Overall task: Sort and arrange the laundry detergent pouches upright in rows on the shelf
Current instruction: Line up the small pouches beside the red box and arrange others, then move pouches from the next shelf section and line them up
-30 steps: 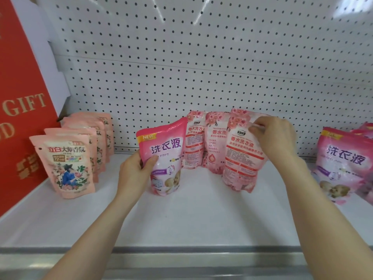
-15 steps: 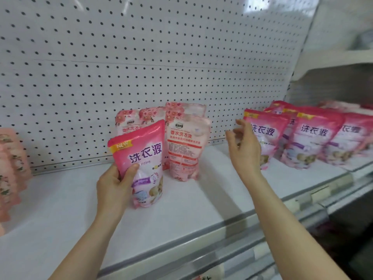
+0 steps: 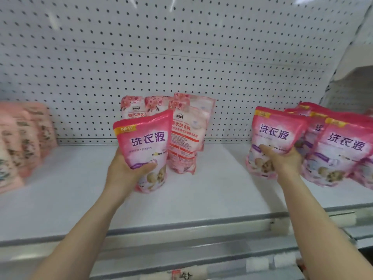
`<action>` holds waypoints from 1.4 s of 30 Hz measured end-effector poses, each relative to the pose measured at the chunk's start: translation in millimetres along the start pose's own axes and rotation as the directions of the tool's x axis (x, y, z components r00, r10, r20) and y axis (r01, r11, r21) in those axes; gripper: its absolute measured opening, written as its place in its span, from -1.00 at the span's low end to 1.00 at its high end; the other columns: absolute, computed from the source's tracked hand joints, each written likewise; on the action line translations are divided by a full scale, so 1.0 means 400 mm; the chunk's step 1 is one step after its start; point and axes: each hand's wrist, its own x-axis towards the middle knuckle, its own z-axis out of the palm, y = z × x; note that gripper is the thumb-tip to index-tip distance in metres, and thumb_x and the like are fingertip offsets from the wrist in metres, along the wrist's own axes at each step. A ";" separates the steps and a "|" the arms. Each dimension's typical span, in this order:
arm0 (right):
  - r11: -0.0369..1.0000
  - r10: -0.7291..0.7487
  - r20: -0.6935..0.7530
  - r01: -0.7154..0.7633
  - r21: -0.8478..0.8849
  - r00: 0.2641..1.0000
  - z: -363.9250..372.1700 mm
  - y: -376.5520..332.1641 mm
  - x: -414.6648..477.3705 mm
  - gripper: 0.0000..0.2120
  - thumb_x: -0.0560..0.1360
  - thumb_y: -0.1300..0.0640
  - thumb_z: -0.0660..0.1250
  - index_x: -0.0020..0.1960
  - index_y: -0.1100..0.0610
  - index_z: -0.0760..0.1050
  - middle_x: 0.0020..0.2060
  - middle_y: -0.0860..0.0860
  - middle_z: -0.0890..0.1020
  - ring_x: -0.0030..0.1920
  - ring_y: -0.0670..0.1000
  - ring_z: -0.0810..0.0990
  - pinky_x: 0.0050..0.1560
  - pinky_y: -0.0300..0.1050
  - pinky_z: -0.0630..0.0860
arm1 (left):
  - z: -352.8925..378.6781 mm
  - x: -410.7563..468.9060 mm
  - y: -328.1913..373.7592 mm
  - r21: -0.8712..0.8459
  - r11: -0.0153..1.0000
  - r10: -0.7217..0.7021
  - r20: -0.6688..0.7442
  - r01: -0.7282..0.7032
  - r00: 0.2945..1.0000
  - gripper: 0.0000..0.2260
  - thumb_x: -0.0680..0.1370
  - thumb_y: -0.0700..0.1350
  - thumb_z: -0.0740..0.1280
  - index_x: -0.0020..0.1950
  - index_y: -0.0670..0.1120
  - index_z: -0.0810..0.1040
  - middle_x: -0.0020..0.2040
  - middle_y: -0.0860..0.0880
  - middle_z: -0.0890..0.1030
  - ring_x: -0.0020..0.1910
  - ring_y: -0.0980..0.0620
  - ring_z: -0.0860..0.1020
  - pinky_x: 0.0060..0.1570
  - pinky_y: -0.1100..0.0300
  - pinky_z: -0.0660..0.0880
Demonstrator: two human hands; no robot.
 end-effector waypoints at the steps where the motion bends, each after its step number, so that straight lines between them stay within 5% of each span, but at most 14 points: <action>1: 1.000 -0.011 0.018 0.010 0.010 1.000 0.005 -0.005 -0.008 -0.25 0.03 -0.17 0.65 0.16 0.05 0.59 0.04 0.00 0.70 0.01 0.05 0.69 0.14 0.14 0.61 | 0.003 -0.004 -0.002 -0.005 1.000 -0.013 -0.024 0.013 1.000 -0.48 0.27 -0.18 0.60 0.15 0.06 0.52 0.00 0.09 0.68 -0.06 0.07 0.66 -0.04 0.03 0.60; 7: 0.981 -0.152 0.185 0.125 0.149 0.971 0.006 -0.032 -0.061 -0.73 0.30 0.19 0.61 -0.07 0.03 0.62 -0.05 0.06 0.71 -0.10 0.02 0.70 0.06 0.03 0.62 | 0.017 -0.024 -0.020 -0.121 0.990 -0.084 -0.140 0.068 0.987 -0.67 0.28 -0.21 0.59 -0.06 0.01 0.59 -0.08 0.00 0.70 -0.10 -0.05 0.68 0.02 -0.14 0.59; 10: 0.975 -0.195 0.208 0.166 0.147 0.958 -0.010 -0.045 -0.103 -0.76 0.32 0.23 0.60 -0.12 0.00 0.62 -0.16 -0.04 0.70 -0.16 -0.07 0.68 0.04 0.01 0.62 | 0.019 -0.043 -0.015 -0.148 0.987 -0.080 -0.168 0.055 0.982 -0.68 0.29 -0.21 0.58 -0.04 0.00 0.59 -0.08 0.00 0.69 -0.11 -0.02 0.68 0.01 -0.07 0.60; 15: 0.963 -0.191 0.268 0.128 0.236 0.944 -0.029 -0.087 -0.236 -0.67 0.33 0.25 0.58 0.07 0.16 0.65 -0.08 0.03 0.74 -0.08 0.02 0.73 0.05 0.06 0.64 | -0.020 -0.052 -0.010 -0.201 0.978 -0.086 -0.193 0.046 0.977 -0.68 0.30 -0.23 0.57 -0.05 0.02 0.58 -0.09 0.03 0.68 -0.12 0.00 0.67 -0.02 0.01 0.59; 21: 0.920 -0.324 0.371 0.199 0.336 0.870 0.001 -0.204 -0.427 -0.72 0.36 0.31 0.54 0.04 0.13 0.65 -0.14 -0.02 0.75 -0.13 0.02 0.74 -0.21 -0.08 0.67 | -0.156 -0.065 -0.007 -0.152 0.988 -0.038 -0.190 0.009 0.981 -0.67 0.32 -0.23 0.56 0.01 0.01 0.59 -0.10 0.11 0.66 -0.20 0.19 0.65 -0.13 0.20 0.52; 28: 0.921 -0.350 0.536 0.178 0.347 0.768 0.253 -0.273 -0.622 -0.74 0.35 0.30 0.55 0.02 0.14 0.65 -0.14 -0.01 0.75 -0.13 0.01 0.74 -0.14 -0.03 0.67 | -0.373 -0.084 -0.034 -0.024 1.000 0.003 -0.215 -0.008 0.977 -0.61 0.32 -0.20 0.57 0.10 -0.03 0.58 -0.07 0.10 0.67 -0.10 0.12 0.64 -0.07 0.16 0.53; 35: 0.965 -0.202 0.598 0.052 0.258 0.776 0.575 -0.257 -0.712 -0.75 0.35 0.28 0.56 0.02 0.17 0.66 -0.09 0.04 0.74 -0.11 0.03 0.73 0.00 0.04 0.66 | -0.489 -0.083 -0.085 -0.049 0.997 -0.068 -0.248 0.057 0.967 -0.60 0.31 -0.16 0.57 0.11 0.02 0.59 -0.03 0.07 0.69 -0.07 0.09 0.66 -0.04 0.09 0.57; 39: 0.959 -0.216 0.594 0.054 0.279 0.775 0.726 -0.310 -0.736 -0.81 0.41 0.29 0.51 0.00 0.18 0.62 -0.15 0.01 0.71 -0.26 -0.16 0.65 -0.28 -0.35 0.58 | -0.501 -0.062 -0.091 -0.020 0.998 -0.055 -0.266 0.052 0.962 -0.61 0.32 -0.15 0.57 0.09 0.03 0.60 -0.05 0.10 0.69 -0.10 0.16 0.65 -0.14 0.20 0.55; 42: 0.963 -0.145 0.613 -0.033 0.269 0.776 0.826 -0.326 -0.729 -0.85 0.42 0.26 0.51 -0.04 0.12 0.62 -0.20 -0.04 0.69 -0.19 -0.06 0.68 -0.10 -0.10 0.66 | -0.491 -0.051 -0.100 -0.012 0.998 -0.068 -0.279 0.067 0.958 -0.62 0.31 -0.16 0.58 0.08 0.02 0.60 -0.06 0.09 0.70 -0.11 0.15 0.66 -0.13 0.16 0.58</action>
